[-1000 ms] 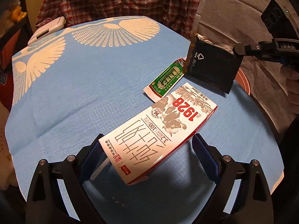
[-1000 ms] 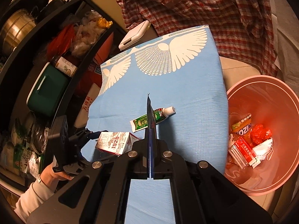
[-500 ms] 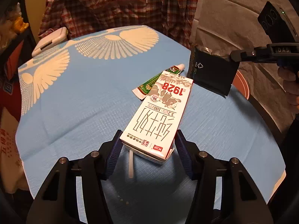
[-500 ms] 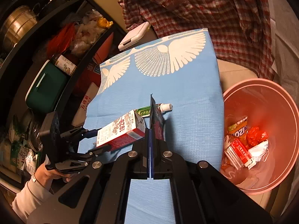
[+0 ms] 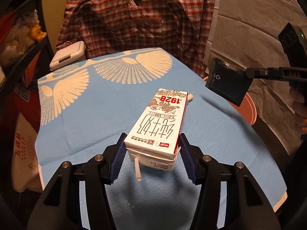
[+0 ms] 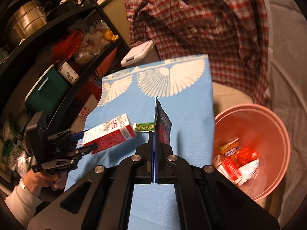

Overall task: Collect trash
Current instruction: 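Carry the carton and pouch over the pink bucket and open both tools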

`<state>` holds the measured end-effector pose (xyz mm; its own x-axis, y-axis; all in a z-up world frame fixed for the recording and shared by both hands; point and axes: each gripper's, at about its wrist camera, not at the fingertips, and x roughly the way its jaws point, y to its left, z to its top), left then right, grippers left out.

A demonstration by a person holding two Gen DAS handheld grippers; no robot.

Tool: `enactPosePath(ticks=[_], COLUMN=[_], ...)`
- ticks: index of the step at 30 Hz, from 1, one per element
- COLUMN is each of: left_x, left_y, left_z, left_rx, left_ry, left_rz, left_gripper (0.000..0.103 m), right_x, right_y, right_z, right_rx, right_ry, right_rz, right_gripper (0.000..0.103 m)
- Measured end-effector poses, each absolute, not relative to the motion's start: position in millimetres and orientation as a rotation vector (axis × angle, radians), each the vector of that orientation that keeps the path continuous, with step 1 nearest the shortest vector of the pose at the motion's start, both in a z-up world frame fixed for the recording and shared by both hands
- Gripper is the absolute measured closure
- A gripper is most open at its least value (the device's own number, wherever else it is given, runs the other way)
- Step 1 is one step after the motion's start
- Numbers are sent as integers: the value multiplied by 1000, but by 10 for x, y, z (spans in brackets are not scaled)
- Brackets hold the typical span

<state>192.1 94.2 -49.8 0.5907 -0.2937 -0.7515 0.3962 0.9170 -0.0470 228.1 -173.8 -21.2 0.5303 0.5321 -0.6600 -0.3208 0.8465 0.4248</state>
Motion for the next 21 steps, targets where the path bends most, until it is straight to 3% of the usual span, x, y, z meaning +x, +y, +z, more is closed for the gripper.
enactPosePath(ticks=[21], left_x=[1878], left_y=[587], left_z=[25], left_rx=[-2], left_ry=[735], left_rz=[-198], left_gripper=[50], right_x=[1881], right_y=[-2058], right_z=[313], right_rx=[37], right_ry=[658], right_rz=[282], right_gripper=[103])
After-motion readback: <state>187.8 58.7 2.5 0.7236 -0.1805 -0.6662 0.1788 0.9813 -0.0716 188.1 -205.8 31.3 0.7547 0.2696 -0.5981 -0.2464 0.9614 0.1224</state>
